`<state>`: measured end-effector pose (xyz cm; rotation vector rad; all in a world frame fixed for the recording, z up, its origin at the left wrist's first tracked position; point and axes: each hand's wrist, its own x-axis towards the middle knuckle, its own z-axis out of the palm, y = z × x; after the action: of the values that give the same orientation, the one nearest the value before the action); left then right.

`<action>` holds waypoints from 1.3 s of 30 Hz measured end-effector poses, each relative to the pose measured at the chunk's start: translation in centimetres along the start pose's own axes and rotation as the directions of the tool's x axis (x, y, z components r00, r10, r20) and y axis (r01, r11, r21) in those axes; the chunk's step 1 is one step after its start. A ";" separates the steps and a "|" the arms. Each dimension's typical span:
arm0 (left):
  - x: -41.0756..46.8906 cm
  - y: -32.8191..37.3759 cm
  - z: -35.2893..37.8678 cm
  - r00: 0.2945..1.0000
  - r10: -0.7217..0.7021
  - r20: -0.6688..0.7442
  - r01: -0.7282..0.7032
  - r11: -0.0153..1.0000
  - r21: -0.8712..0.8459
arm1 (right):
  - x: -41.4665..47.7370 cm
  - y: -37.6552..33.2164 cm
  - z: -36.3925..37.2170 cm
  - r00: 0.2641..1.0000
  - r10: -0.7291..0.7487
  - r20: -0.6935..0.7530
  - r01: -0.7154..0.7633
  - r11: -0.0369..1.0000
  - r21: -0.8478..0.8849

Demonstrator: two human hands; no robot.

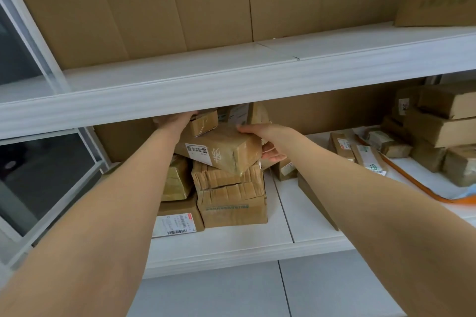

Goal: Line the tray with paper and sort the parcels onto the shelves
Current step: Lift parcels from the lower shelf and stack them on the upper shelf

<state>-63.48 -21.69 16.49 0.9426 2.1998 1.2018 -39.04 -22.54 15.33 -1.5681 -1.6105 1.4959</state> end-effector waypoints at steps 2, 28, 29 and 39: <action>-2.6 0.8 0.0 0.998 -0.018 0.054 0.021 0.998 -0.059 | -0.1 0.0 0.1 1.000 0.005 0.013 -0.004 1.000 -0.017; -10.6 4.8 4.9 0.993 0.060 0.099 0.005 0.832 -0.555 | -2.2 3.9 -6.6 0.949 -0.121 -0.292 0.261 0.823 0.505; -11.4 5.3 5.9 0.991 0.077 0.106 -0.006 0.834 -0.552 | -2.4 4.5 -7.5 0.944 -0.107 -0.311 0.263 0.815 0.517; -18.0 5.8 16.8 0.982 0.064 0.176 0.038 0.853 -0.520 | -4.1 12.7 -16.6 0.856 0.174 -0.486 0.218 0.731 0.646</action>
<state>-38.39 -23.89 14.07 0.7958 1.5890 1.5398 -18.22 -22.79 11.01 -1.3224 -0.6325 1.2710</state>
